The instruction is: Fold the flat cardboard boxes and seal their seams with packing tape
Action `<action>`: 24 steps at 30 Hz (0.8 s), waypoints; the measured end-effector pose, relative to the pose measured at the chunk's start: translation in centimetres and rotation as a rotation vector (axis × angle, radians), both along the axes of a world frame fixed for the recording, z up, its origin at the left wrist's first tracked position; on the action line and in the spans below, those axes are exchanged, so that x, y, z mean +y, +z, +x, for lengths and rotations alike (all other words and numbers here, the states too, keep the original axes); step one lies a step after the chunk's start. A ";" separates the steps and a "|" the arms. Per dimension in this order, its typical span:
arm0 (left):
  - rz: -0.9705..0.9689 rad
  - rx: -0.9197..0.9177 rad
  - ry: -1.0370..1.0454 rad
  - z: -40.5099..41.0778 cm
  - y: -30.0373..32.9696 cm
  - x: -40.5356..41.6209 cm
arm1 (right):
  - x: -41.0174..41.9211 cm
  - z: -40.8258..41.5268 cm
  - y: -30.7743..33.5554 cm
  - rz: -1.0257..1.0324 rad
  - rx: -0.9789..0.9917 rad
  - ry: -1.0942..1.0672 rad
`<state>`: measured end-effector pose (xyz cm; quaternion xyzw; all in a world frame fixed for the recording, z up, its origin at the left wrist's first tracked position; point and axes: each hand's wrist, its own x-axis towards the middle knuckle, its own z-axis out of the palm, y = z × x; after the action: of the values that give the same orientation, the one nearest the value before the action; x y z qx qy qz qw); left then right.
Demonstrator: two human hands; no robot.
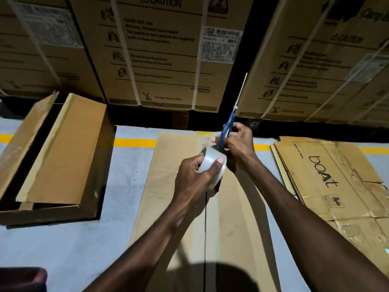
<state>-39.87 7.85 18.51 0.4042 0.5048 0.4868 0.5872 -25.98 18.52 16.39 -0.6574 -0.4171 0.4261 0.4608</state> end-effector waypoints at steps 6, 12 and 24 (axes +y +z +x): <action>-0.006 -0.101 0.016 0.1 0.0 0.2 | 2.2 -0.5 0.0 0.006 -0.132 0.052; -0.022 -0.139 -0.099 0.3 0.0 -0.7 | 5.1 1.7 -1.8 0.009 -0.275 -0.020; -0.042 -0.125 -0.014 0.1 -1.3 0.1 | 5.8 -0.3 -1.4 0.004 -0.454 0.073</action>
<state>-39.75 7.91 17.23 0.3643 0.4742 0.4963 0.6294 -26.30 24.31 14.97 -0.7198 -0.5345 0.2831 0.3407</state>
